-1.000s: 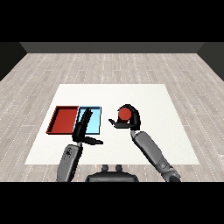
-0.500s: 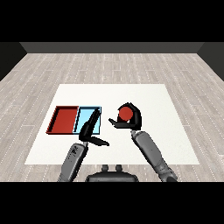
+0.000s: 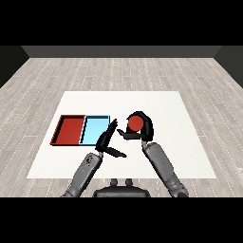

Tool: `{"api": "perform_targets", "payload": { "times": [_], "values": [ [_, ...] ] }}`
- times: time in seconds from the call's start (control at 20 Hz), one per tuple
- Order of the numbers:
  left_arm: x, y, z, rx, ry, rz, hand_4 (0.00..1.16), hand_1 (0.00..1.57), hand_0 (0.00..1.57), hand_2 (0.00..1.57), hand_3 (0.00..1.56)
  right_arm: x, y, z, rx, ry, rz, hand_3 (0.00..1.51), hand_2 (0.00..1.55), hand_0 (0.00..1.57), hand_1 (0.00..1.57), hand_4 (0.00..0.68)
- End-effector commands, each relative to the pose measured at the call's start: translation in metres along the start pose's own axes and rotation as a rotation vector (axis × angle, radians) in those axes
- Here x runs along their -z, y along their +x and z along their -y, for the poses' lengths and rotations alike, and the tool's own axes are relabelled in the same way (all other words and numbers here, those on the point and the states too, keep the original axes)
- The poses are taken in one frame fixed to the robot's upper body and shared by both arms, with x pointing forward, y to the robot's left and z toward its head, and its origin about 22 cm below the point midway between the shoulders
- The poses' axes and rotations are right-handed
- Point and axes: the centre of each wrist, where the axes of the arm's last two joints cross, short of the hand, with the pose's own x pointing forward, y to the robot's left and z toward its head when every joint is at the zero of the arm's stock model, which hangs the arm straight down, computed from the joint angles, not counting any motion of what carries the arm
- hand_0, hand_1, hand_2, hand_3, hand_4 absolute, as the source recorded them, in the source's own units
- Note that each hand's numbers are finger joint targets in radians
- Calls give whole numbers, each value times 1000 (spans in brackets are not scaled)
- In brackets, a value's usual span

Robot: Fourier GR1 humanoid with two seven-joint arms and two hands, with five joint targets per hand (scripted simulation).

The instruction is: Pick the red can and put it in the red box

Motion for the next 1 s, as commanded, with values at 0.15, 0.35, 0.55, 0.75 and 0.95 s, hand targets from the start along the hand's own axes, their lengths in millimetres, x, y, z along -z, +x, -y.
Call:
{"api": "perform_targets", "payload": {
  "times": [0.15, 0.35, 0.55, 0.75, 0.95],
  "values": [
    [18, 0, 18, -41, -20, -81, 0, 0, 0, 0, 0, -10, -4, 6, 21, 1, 10, 1418, 1482, 1571, 1571, 654],
    [7, -5, 33, -72, -41, -71, 0, 0, 0, 0, 0, -17, -6, -24, 28, 59, 0, 1412, 1479, 1571, 1571, 644],
    [18, -7, 25, -83, -43, -66, 0, 0, 0, 0, 0, -2, -11, -20, 32, 62, 27, 1409, 1474, 1571, 1571, 633],
    [28, -22, 31, -69, -36, -106, 0, 0, 0, 0, 0, 8, -2, -35, 61, 74, 23, 1412, 1479, 1571, 1571, 629],
    [14, -15, 22, -98, -61, -48, 0, 0, 0, 0, 0, -5, 11, -45, 56, 85, 26, 1401, 1473, 1571, 1571, 631]
  ]
}}
